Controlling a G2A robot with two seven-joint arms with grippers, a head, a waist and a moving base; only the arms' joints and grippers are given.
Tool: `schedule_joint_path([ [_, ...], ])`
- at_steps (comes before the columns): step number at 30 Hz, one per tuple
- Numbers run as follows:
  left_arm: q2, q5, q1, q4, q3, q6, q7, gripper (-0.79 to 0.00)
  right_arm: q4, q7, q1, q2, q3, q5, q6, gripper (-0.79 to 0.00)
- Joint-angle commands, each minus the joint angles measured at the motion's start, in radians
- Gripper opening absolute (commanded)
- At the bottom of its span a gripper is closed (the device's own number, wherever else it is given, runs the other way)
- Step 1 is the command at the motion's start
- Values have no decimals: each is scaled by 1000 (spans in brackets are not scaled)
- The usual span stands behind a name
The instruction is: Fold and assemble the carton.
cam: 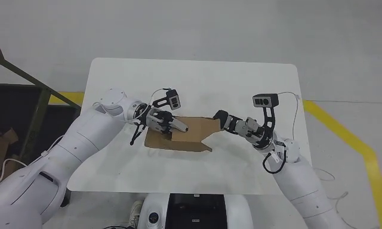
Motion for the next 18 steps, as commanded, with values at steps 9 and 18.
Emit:
schedule_joint_path([
  [9, 6, -9, 7, -42, 2, 9, 0, -785, 40, -35, 25, -5, 15, -34, -4, 0],
  [18, 10, -18, 6, -55, 6, 15, 0, -785, 81, 26, 99, -30, -64, 33, 17, 0],
])
